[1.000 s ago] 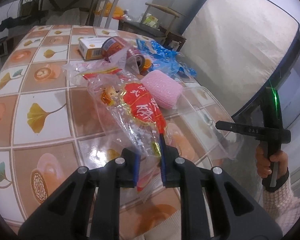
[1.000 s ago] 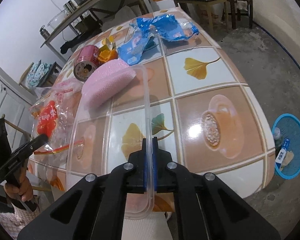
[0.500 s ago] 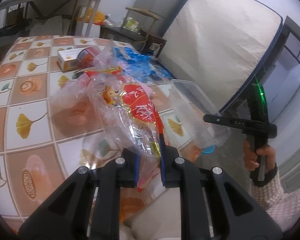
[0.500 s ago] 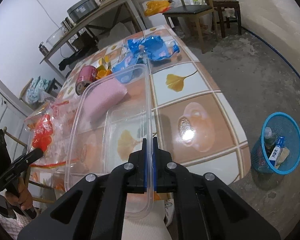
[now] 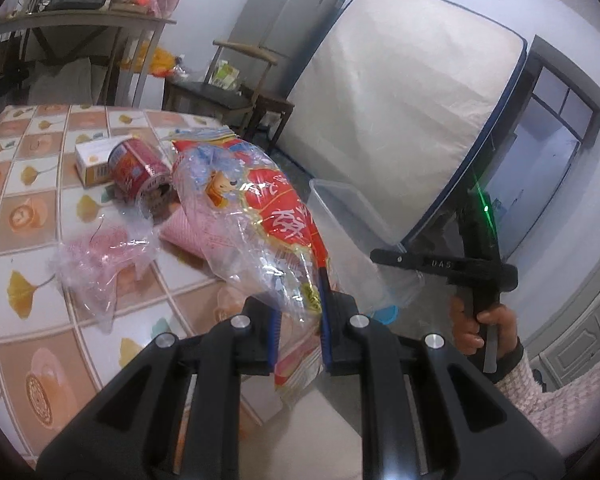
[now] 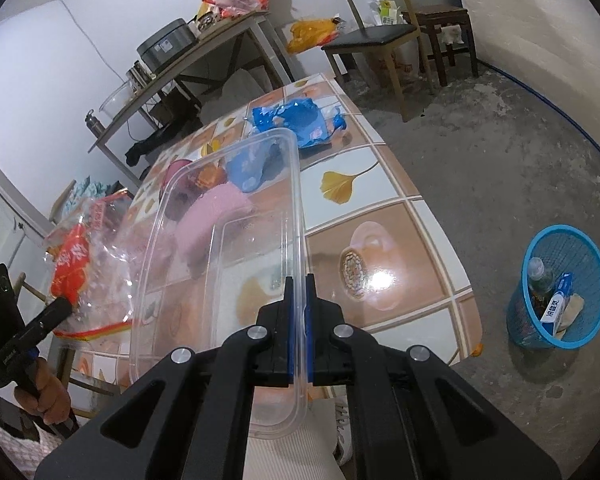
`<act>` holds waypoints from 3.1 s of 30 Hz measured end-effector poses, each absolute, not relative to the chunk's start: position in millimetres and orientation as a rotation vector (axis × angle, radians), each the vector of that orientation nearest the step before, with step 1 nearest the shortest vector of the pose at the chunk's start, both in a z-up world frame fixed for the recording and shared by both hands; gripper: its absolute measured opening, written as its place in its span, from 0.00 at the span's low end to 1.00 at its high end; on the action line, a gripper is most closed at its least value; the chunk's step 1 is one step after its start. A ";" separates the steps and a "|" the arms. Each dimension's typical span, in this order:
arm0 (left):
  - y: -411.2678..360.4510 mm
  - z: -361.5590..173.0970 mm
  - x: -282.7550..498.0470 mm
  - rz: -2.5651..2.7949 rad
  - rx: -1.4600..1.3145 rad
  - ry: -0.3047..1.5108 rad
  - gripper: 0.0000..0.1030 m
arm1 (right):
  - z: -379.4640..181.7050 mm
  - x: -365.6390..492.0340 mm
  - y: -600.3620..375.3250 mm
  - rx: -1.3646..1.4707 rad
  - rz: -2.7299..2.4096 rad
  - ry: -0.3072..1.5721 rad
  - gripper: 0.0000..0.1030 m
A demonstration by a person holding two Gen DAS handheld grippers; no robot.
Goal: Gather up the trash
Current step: 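Carry the snack bag and clear container over the wastebasket with both tools, then open both tools to drop the snack bag and container into the wastebasket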
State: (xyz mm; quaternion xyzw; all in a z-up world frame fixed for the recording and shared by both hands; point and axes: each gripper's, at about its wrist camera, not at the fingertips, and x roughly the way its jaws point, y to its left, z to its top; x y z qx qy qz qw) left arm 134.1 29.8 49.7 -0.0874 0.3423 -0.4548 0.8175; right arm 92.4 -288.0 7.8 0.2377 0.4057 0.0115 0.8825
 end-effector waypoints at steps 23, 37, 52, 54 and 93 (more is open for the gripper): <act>-81.4 58.4 172.2 -1.079 -0.044 0.787 0.14 | 1.5 32.0 -364.6 0.625 -0.156 0.719 0.04; -283.3 39.7 151.4 -1.274 0.169 0.867 0.14 | -46.3 -74.3 -479.3 0.689 -0.626 0.678 0.04; -501.1 -130.1 120.8 -1.215 0.413 1.117 0.14 | -180.3 -59.3 -580.8 0.651 -0.884 0.910 0.04; -527.5 -153.4 126.4 -1.195 0.427 1.155 0.14 | -195.2 -50.1 -596.0 0.651 -0.887 0.929 0.04; -284.7 68.4 149.2 -1.176 -0.012 0.839 0.81 | -176.5 -94.6 -589.1 0.824 -0.761 0.642 0.29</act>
